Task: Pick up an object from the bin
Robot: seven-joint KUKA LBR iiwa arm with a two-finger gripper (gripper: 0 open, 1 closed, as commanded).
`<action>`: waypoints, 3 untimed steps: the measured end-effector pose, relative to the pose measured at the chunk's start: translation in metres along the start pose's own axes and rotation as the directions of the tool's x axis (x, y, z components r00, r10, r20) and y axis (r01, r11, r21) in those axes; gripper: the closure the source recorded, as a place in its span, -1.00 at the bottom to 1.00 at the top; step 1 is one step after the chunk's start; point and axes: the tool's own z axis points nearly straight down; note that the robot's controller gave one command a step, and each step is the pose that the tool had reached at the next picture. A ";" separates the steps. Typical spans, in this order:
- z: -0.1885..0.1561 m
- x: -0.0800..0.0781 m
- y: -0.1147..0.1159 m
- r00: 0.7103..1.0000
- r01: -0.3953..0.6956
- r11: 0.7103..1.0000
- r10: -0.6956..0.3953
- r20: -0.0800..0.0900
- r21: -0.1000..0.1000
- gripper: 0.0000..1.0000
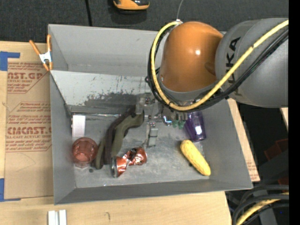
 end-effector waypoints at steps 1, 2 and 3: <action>0.034 0.006 0.005 0.998 0.065 0.998 -0.065 0.006 0.001 -1.00; 0.101 0.033 0.029 0.995 0.100 0.995 -0.100 0.003 0.000 -1.00; 0.131 0.028 0.025 0.993 0.120 0.993 -0.120 -0.006 0.001 -1.00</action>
Offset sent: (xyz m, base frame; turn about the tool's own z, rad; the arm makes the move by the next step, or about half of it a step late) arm -0.0420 0.0357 -0.1157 -0.1035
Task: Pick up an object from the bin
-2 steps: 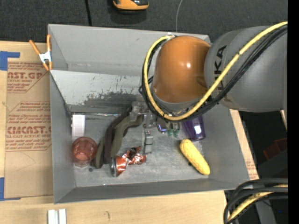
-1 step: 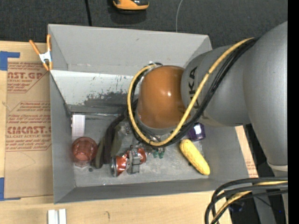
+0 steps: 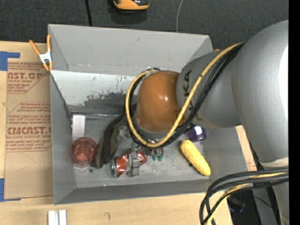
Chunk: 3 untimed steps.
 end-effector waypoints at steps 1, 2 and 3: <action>0.032 -0.001 -0.002 0.999 -0.053 0.999 0.053 0.006 -0.001 -1.00; 0.043 0.007 -0.005 1.000 -0.022 1.000 0.022 0.013 -0.005 1.00; 0.042 0.007 -0.005 1.000 -0.022 1.000 0.022 0.014 -0.005 1.00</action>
Offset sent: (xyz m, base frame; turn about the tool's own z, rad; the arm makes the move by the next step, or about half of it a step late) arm -0.0095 -0.0102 -0.0473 0.0238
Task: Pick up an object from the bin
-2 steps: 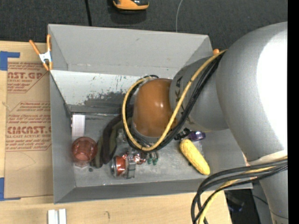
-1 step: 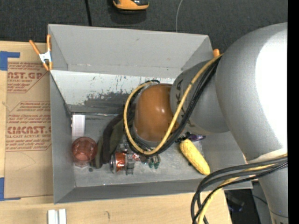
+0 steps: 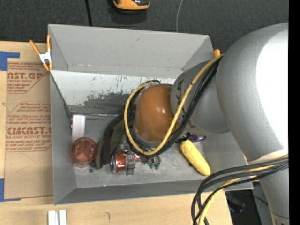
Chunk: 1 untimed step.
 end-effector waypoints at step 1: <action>-0.147 0.003 -0.001 0.997 0.073 0.997 -0.073 -0.006 0.005 1.00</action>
Offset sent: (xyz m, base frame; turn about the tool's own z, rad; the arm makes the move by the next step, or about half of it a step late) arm 0.0000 0.0000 0.0000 0.0000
